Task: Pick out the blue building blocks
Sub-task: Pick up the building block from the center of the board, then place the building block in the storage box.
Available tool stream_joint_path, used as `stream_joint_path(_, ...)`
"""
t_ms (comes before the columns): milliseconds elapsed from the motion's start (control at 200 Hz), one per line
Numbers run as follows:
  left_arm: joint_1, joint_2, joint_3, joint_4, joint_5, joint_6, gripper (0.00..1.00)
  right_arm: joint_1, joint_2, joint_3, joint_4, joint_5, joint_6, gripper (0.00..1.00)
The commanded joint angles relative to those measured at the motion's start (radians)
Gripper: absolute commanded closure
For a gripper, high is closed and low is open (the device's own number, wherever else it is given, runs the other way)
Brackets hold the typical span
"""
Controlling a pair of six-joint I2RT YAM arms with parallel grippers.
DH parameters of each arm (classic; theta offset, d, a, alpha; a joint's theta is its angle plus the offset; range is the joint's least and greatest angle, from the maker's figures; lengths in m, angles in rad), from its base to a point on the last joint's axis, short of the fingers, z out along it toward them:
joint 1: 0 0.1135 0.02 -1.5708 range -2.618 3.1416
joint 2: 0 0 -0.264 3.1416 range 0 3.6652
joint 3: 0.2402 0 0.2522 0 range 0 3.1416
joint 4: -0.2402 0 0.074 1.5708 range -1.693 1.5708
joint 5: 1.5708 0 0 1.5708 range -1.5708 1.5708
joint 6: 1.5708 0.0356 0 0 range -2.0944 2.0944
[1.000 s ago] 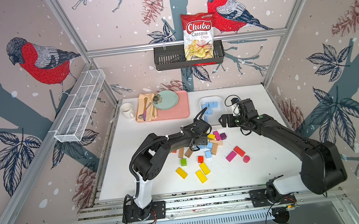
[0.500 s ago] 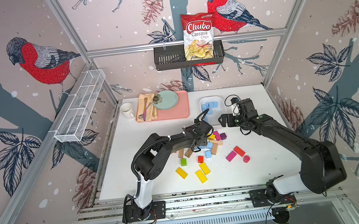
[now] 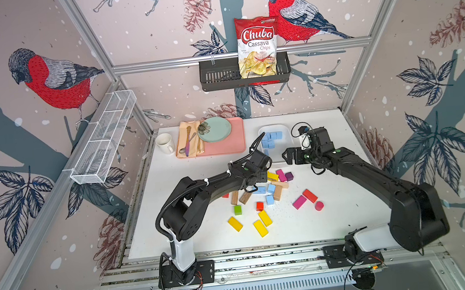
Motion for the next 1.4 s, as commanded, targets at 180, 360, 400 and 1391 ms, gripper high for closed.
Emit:
stream_joint_path(180,0.074,-0.056,-0.012,0.129,0.16,0.007,0.57,0.024,-0.01,-0.001,-0.001,-0.081,0.013,0.0)
stream_joint_path(360,0.108,-0.057,0.018,0.153,0.234,-0.059,0.57,0.064,-0.024,-0.044,0.067,-0.111,0.068,0.01)
stream_joint_path(400,0.116,-0.054,0.024,0.156,0.253,-0.081,0.57,0.075,-0.027,-0.053,0.083,-0.112,0.087,0.02)
stream_joint_path(1391,0.14,-0.07,-0.009,0.328,0.398,-0.302,0.55,0.381,-0.004,-0.375,0.891,0.248,0.526,0.5)
